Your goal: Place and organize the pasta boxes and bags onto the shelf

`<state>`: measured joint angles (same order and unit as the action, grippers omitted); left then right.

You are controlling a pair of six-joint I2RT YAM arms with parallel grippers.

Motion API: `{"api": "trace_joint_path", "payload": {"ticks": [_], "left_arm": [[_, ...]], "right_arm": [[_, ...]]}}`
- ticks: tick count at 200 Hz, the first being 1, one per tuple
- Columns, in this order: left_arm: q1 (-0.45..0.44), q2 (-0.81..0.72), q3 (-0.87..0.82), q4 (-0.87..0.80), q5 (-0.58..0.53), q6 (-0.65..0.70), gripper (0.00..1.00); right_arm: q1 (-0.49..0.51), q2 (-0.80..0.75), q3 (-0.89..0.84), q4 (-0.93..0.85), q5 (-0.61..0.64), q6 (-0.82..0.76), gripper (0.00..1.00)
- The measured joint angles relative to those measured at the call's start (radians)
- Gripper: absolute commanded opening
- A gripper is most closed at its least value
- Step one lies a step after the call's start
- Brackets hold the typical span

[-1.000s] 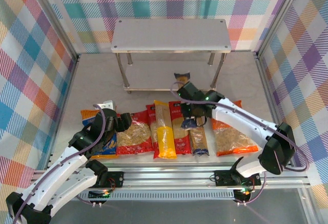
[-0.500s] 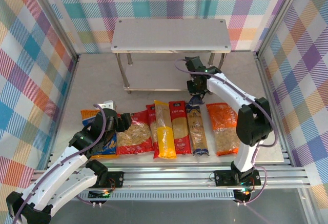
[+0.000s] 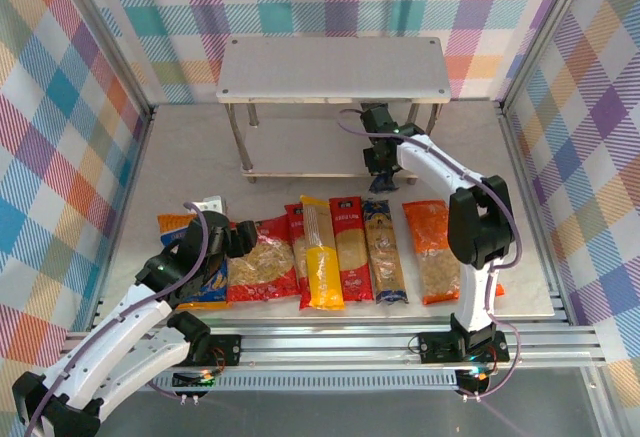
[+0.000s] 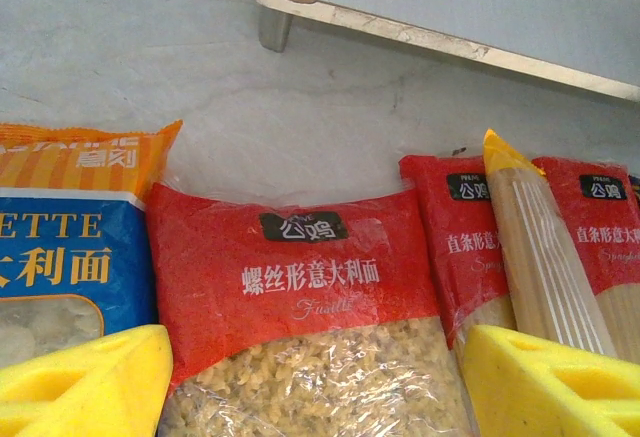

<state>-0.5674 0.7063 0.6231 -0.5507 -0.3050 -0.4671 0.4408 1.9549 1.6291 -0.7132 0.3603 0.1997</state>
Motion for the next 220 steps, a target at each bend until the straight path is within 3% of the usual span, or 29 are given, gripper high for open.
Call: {"api": "trace_joint_path", "payload": {"ticks": [40,57,79,90,136,180,220], "left_arm": [[0.000,0.019,0.000,0.003,0.000,0.000,0.77],[0.000,0.023,0.000,0.003,0.000,0.001,0.78],[0.000,0.026,0.000,0.003,0.000,0.001,0.78],[0.000,0.026,0.000,0.003,0.000,0.001,0.78],[0.000,0.026,0.000,0.003,0.000,0.001,0.78],[0.000,0.026,0.000,0.003,0.000,0.004,0.81],[0.000,0.026,0.000,0.003,0.000,0.004,0.80]], "right_arm": [[-0.032,0.020,0.004,0.016,0.011,-0.003,0.00],[-0.038,0.034,0.024,0.012,0.016,-0.007,0.11],[-0.043,0.052,0.049,-0.001,0.022,-0.015,0.39],[-0.043,0.062,0.055,0.004,0.024,-0.020,0.46],[-0.060,0.087,0.069,0.038,0.025,-0.026,0.53],[-0.069,0.084,0.069,0.047,0.011,-0.011,0.80],[-0.069,0.024,0.023,0.055,-0.032,-0.006,0.83]]}}
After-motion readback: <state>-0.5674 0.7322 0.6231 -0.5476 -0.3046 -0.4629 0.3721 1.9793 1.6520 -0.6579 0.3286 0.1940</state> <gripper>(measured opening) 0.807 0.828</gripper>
